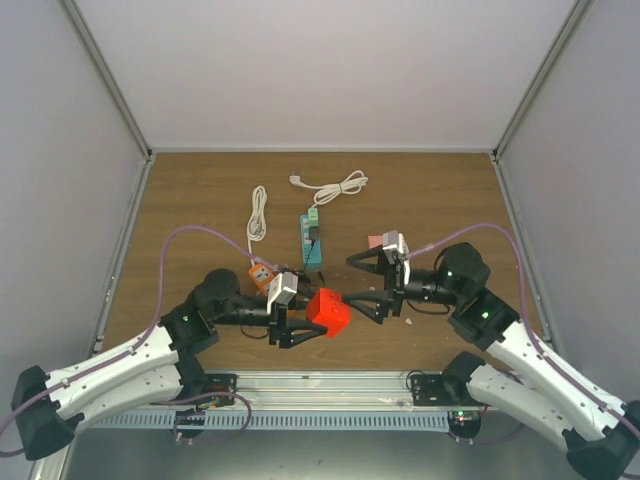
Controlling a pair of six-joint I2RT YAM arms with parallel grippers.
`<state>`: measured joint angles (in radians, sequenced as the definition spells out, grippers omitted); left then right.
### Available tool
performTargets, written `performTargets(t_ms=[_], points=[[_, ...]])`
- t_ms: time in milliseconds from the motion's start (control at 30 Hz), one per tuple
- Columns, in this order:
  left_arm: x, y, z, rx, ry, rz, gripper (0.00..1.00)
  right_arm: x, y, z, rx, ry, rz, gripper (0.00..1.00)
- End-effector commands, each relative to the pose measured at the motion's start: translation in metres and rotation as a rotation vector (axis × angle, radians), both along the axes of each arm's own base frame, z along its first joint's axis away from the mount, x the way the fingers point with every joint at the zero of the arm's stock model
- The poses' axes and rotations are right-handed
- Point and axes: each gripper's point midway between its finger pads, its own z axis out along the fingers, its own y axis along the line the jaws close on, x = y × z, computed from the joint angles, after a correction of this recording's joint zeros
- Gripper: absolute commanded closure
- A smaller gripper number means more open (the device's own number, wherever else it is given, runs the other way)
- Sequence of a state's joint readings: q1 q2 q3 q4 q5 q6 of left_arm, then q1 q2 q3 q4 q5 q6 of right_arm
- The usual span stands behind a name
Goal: Insert the plug
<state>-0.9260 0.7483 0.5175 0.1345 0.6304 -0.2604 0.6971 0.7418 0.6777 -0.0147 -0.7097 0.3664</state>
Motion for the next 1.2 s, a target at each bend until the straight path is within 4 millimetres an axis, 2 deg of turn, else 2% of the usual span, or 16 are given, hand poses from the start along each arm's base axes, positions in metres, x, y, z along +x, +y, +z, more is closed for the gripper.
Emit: performTargets(t_ms=[0,133,367,600,667,767,900,1000,1100,1167], points=[[-0.006,0.002,0.036,-0.125,-0.042,-0.091,0.87,-0.035,-0.004,0.017,0.069,-0.112,0.167,0.00],[0.002,0.003,0.047,-0.121,-0.044,-0.083,0.87,-0.041,-0.001,0.009,0.063,-0.101,0.203,0.00],[0.005,0.003,0.063,-0.124,-0.060,-0.080,0.87,-0.035,0.019,-0.009,-0.010,-0.078,0.172,0.00],[0.011,-0.002,0.060,-0.109,-0.050,-0.083,0.86,-0.040,0.017,-0.003,-0.001,-0.095,0.170,0.00],[0.012,-0.003,0.058,-0.106,-0.048,-0.084,0.86,-0.042,0.015,-0.001,0.007,-0.103,0.177,0.03],[0.014,-0.004,0.056,-0.102,-0.042,-0.080,0.86,-0.048,0.013,0.004,0.024,-0.113,0.196,0.16],[0.016,-0.003,0.056,-0.104,-0.042,-0.069,0.86,-0.048,0.013,0.004,0.021,-0.105,0.197,0.44],[0.018,-0.001,0.058,-0.105,-0.045,-0.059,0.86,-0.047,0.014,0.002,0.015,-0.095,0.198,0.52],[0.020,0.000,0.057,-0.102,-0.043,-0.047,0.86,-0.047,0.015,0.001,0.014,-0.087,0.205,0.76],[0.023,0.002,0.057,-0.101,-0.044,-0.037,0.85,-0.048,0.015,0.001,0.014,-0.082,0.208,0.96]])
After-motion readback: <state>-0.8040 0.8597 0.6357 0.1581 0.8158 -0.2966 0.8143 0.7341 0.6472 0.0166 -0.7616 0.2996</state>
